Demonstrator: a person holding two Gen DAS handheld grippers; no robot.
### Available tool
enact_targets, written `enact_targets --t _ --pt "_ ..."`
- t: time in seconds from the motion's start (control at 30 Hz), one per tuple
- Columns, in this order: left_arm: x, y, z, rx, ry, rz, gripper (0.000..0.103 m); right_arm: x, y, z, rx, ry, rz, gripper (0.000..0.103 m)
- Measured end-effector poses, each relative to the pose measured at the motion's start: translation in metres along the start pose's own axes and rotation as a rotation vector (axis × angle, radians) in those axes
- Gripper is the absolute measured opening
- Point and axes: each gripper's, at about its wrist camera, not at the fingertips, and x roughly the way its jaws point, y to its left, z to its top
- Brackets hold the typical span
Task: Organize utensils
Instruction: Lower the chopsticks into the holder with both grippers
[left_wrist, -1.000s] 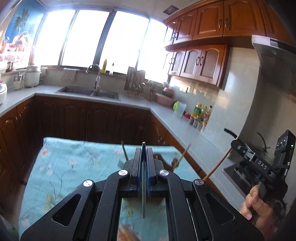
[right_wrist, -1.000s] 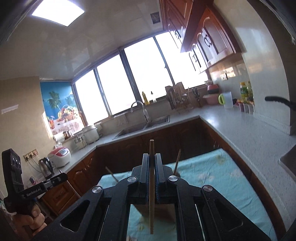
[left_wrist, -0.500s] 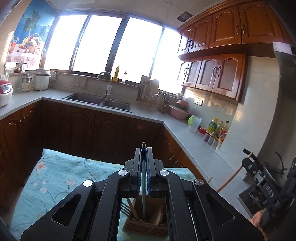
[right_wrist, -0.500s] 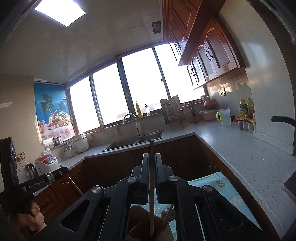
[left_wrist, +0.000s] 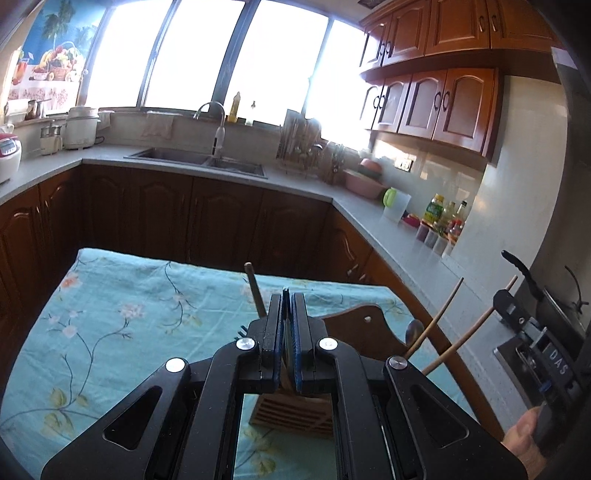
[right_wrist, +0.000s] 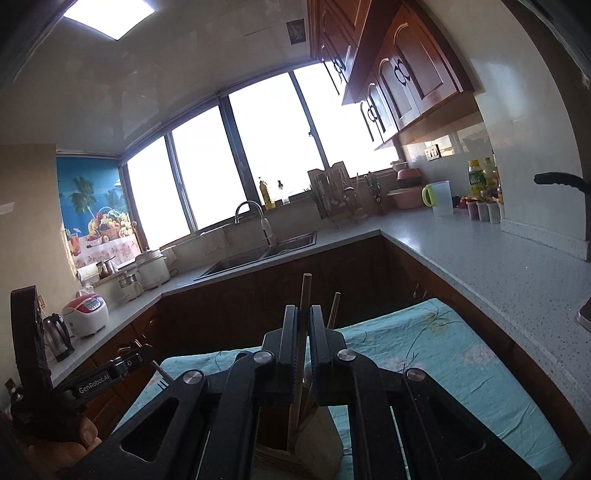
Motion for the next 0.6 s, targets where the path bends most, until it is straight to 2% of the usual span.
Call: enact_targets --t 0.43,0.57,0.6 --pt "0.0018 0.0046 0.0081 -0.011 0.04 0.0 0.004 0.0021 -0.0036 0.0079 0.004 0.029 0.003 0.006" --pt "-0.0032 0.0062 0.0094 -0.028 0.048 -0.02 0.016 0.0022 -0.0041 0.0089 0.007 0.039 0.003 0.006" --pt "-0.0052 0.0059 0.0095 -0.028 0.047 -0.024 0.019 0.0021 -0.0033 0.0086 0.006 0.043 0.003 0.01"
